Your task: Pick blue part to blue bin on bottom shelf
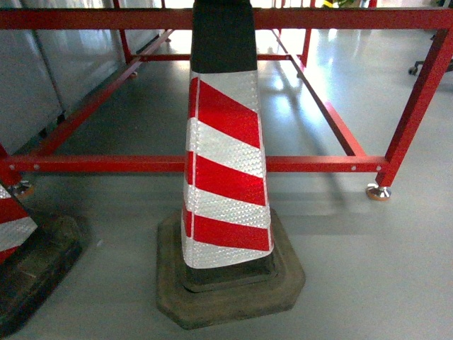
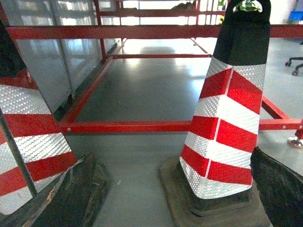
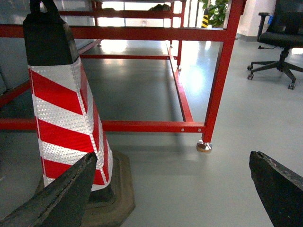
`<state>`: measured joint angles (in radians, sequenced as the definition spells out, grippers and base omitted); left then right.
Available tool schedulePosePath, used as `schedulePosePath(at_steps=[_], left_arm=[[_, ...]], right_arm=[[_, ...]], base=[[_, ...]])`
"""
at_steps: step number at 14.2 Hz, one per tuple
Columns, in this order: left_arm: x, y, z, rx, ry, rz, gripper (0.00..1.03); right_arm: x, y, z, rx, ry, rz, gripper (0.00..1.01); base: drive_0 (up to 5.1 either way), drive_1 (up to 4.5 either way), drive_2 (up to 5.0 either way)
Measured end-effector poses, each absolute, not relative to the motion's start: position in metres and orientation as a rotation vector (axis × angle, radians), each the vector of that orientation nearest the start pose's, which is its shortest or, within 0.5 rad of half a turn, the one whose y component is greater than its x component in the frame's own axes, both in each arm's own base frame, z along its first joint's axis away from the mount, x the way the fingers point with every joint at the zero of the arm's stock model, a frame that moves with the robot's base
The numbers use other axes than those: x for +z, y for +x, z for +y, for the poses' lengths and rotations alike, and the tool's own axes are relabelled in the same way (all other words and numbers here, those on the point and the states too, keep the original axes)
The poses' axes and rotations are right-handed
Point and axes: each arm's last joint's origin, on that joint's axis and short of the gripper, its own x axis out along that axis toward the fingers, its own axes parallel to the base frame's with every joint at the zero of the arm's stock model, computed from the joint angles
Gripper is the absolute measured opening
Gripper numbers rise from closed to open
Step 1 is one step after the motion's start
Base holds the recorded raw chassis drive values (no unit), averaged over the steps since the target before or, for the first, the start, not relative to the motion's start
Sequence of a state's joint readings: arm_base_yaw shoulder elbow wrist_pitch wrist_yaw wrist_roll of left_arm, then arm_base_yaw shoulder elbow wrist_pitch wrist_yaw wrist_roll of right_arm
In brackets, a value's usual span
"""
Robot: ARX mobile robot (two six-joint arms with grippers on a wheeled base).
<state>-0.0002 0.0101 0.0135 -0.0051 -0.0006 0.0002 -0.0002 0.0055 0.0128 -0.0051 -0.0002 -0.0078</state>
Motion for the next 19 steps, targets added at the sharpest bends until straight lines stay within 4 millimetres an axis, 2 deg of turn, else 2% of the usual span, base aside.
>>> schedulePosePath(at_steps=[19], left_arm=[[0.1668, 0.0975, 0.0000, 0.000, 0.000, 0.002, 0.98]], right_arm=[[0.1669, 0.0973, 0.0000, 0.000, -0.008, -0.002, 0.98]], base=[[0.0, 0.00, 0.0]])
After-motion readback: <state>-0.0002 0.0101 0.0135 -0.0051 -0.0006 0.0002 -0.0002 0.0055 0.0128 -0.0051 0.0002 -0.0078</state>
